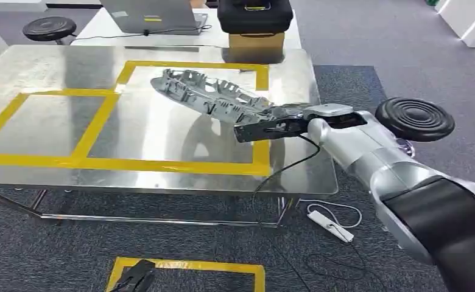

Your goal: Take the parts from the cabinet and place them on the table.

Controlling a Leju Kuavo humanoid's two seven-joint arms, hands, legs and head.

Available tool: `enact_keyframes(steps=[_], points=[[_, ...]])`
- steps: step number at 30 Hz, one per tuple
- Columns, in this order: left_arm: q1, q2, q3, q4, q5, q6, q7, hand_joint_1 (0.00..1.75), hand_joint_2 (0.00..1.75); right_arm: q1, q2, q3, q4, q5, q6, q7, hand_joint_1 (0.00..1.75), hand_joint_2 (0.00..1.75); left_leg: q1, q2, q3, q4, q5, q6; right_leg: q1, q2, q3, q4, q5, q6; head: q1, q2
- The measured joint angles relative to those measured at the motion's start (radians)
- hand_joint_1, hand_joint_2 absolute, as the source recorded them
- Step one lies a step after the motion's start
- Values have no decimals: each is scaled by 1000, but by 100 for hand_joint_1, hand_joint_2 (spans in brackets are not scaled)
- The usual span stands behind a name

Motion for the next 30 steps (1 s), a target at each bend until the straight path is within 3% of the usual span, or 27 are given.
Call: enact_keyframes(steps=[5, 6, 8, 10, 12, 13, 14, 15, 21, 30], points=[[0, 0, 0, 0, 0, 1, 0, 0, 0, 0, 0, 3, 0, 1, -33, 7, 0, 0, 0, 0, 0, 0, 0, 0, 0, 0, 0, 0, 0, 0, 0, 0], [1, 1, 2, 0, 1, 4, 0, 0, 0, 0, 1, 1, -3, -4, -245, 54, 0, 0, 0, 0, 0, 0, 0, 0, 0, 0, 0, 0, 0, 0, 0, 0], [1, 2, 4, 0, 1, 5, 0, 0, 0, 1, 1, 0, -4, -3, -286, 67, 0, 0, 0, 0, 0, 0, 0, 0, 0, 0, 0, 0, 0, 0, 0, 0], [2, 2, 6, 0, 3, 10, 0, 0, 0, 10, 2, -13, -22, -20, -455, 89, 0, 0, 0, 0, 0, 0, 0, 0, 0, 0, 0, 0, 0, 0, 0, 0], [5, 2, 8, 0, 3, 14, 0, 0, 0, 16, 1, -53, -50, -76, -767, 46, 0, 0, 0, 0, 0, 0, 0, 0, 0, 0, -1, 0, 0, 0, 0, 0], [6, 2, 10, 0, 0, 17, 2, 0, 0, 20, 1, -86, -73, -118, -925, -4, 0, 0, 0, 0, 0, 0, 0, 0, 0, 0, -1, 0, 0, 0, 0, 0], [6, 2, 13, 0, -2, 19, 3, 0, 0, 23, 1, -117, -95, -153, -1028, -47, 0, 0, 0, 0, 0, 0, 0, 0, 0, 0, 0, 0, 0, 0, 0, 0], [6, 1, 15, 0, -3, 20, 6, 0, 0, 27, 2, -146, -115, -173, -1087, -80, 0, 0, 0, 0, 0, 0, 0, 0, 0, 0, 0, 0, -1, 0, 0, 0], [6, -2, 18, 0, -10, 21, 9, 0, 0, 61, 3, -236, -209, -190, -1078, -112, 0, 0, 0, 0, 0, 0, -1, -1, 0, 0, 0, 0, -1, 0, 0, 0], [5, -3, 21, 0, -12, 21, 9, 0, 0, 80, 6, -264, -238, -173, -1068, -120, 0, 0, 0, 0, 0, 0, -1, -1, 0, 0, 0, 0, -1, -1, 0, 0]])
